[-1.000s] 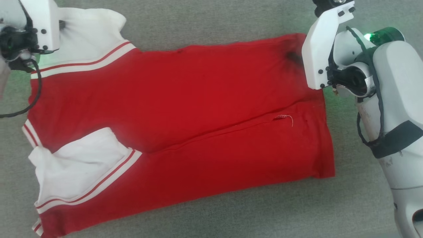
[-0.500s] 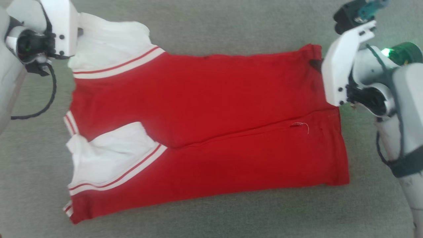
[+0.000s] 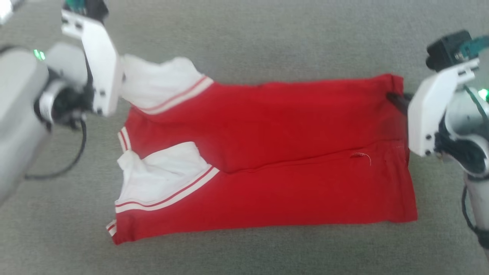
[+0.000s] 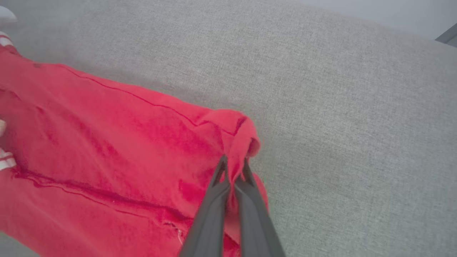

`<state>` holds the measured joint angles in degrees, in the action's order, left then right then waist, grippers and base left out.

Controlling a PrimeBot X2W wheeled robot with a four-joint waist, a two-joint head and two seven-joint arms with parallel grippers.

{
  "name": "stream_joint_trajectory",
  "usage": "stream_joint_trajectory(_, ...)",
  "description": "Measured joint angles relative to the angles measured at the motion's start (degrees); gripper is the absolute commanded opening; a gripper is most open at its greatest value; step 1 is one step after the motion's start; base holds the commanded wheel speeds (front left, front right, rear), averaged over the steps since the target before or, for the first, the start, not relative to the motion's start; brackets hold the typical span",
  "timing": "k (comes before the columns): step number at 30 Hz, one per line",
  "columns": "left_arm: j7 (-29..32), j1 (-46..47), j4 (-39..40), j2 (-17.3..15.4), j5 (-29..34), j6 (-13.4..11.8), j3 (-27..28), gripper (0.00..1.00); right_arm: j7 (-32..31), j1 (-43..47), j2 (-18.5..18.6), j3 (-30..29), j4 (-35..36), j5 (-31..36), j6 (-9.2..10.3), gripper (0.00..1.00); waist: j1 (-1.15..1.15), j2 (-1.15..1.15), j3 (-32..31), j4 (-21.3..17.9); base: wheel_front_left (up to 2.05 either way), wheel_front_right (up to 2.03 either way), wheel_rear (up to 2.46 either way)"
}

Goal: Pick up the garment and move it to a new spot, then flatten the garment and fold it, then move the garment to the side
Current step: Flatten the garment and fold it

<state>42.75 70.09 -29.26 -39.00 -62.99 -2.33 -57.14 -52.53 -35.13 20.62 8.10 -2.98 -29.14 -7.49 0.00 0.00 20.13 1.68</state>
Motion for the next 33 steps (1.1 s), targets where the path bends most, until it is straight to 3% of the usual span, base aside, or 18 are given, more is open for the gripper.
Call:
stream_joint_trajectory(9,2.1,-11.7,26.2,-10.8,-1.6,-12.9,-0.3,0.0,-4.6,12.0,-1.9,-8.3,8.8,1.7,0.0,0.0,0.0,0.0,-2.3,2.1,0.0,0.0,0.0)
stream_joint_trajectory(14,2.2,-17.0,36.2,-14.9,-2.0,-18.2,-0.7,0.0,-6.5,18.0,-4.7,-11.9,11.6,3.0,0.0,0.0,0.0,0.0,-2.8,2.7,0.0,0.0,0.0)
stream_joint_trajectory(18,1.5,-20.8,38.3,-15.2,-2.7,-19.8,-2.1,0.0,-6.8,20.9,-6.3,-12.3,11.0,3.7,0.0,0.0,0.0,0.0,-2.9,2.6,0.0,0.0,0.0)
stream_joint_trajectory(23,-1.6,-23.8,33.2,-12.2,-4.8,-18.0,-2.5,0.0,-4.5,20.5,-7.2,-10.7,6.0,3.7,0.0,0.0,0.0,0.0,-3.4,2.0,0.0,0.0,0.0)
stream_joint_trajectory(24,-2.0,-24.3,31.9,-11.7,-5.1,-17.2,-2.7,0.0,-4.0,20.3,-7.2,-10.1,4.9,3.6,0.0,0.31,0.0,0.0,-3.5,1.8,0.0,0.0,0.0)
stream_joint_trajectory(25,-2.6,-24.7,30.3,-11.2,-5.1,-16.5,-2.8,0.16,-3.4,19.9,-7.2,-9.5,4.0,3.5,0.0,0.78,0.0,0.0,-3.7,1.7,0.0,0.0,0.0)
stream_joint_trajectory(26,-2.9,-25.0,28.9,-10.7,-5.4,-16.0,-2.8,0.39,-3.1,19.4,-7.0,-8.9,2.9,3.5,0.0,1.0,0.0,0.0,-3.9,1.5,0.0,0.0,0.0)
stream_joint_trajectory(28,-3.4,-25.4,26.9,-10.1,-5.9,-14.7,-2.8,0.53,-2.4,18.9,-6.6,-7.8,1.5,3.3,0.0,1.0,0.0,0.0,-4.4,1.3,0.0,0.0,0.0)
stream_joint_trajectory(29,-4.1,-25.4,26.0,-10.0,-5.8,-14.4,-2.8,0.96,-2.2,18.8,-6.5,-7.5,1.0,3.2,0.0,1.0,0.0,0.0,-4.7,1.3,0.0,0.0,0.0)
stream_joint_trajectory(33,-6.0,-25.5,24.4,-9.7,-6.0,-13.5,-2.1,1.0,-1.6,18.7,-5.4,-6.4,0.5,2.6,0.0,1.0,0.0,0.0,-6.1,1.2,0.0,0.0,0.0)
